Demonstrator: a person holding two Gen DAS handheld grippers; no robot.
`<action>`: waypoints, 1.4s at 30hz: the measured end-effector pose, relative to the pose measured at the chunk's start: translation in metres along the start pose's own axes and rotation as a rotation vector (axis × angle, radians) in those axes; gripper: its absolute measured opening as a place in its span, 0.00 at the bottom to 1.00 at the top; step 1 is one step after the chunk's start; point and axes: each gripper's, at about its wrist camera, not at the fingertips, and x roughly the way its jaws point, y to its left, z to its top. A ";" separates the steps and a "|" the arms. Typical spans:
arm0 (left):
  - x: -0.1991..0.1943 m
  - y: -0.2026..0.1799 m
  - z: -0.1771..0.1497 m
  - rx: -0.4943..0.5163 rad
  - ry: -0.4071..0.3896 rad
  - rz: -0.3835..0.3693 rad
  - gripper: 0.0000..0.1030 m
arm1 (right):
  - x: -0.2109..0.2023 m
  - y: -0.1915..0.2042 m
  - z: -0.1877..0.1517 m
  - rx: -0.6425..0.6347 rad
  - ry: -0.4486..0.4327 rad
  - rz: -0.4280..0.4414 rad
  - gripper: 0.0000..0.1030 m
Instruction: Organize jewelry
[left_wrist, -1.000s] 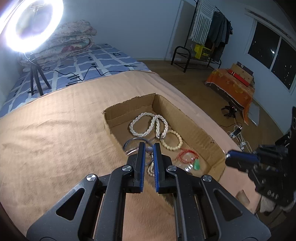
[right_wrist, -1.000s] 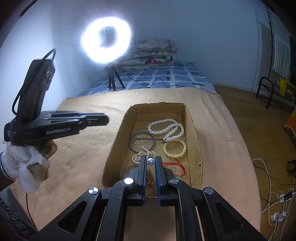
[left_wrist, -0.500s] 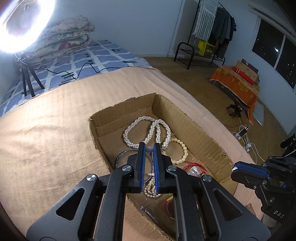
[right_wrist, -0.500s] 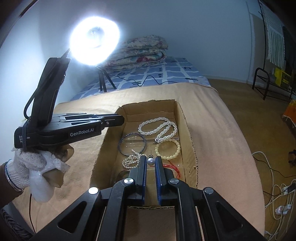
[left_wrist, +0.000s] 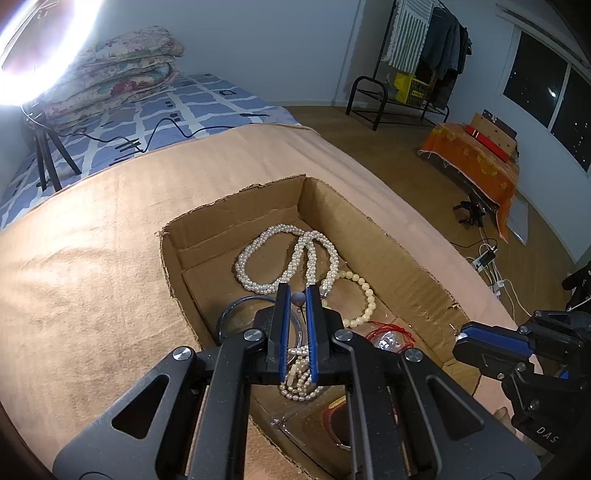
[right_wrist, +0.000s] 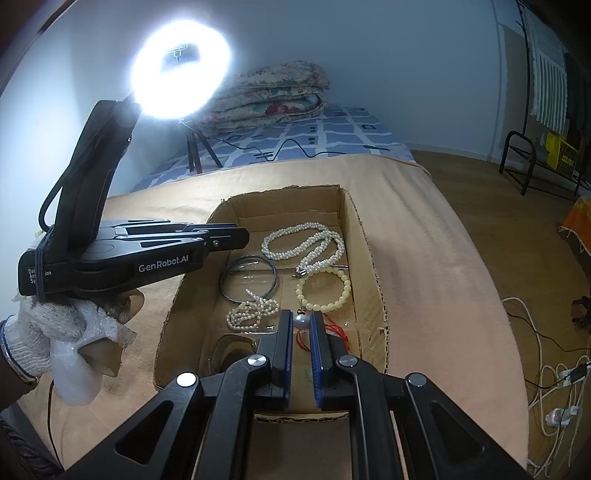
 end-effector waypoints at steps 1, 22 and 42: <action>0.000 0.000 0.000 0.000 0.000 0.001 0.06 | 0.000 0.000 0.000 0.000 0.000 0.000 0.06; -0.008 0.008 0.002 -0.017 -0.026 0.032 0.47 | 0.001 -0.001 -0.001 -0.003 -0.007 -0.021 0.32; -0.033 0.006 0.007 -0.029 -0.080 0.053 0.72 | -0.014 -0.003 0.004 0.025 -0.070 -0.088 0.83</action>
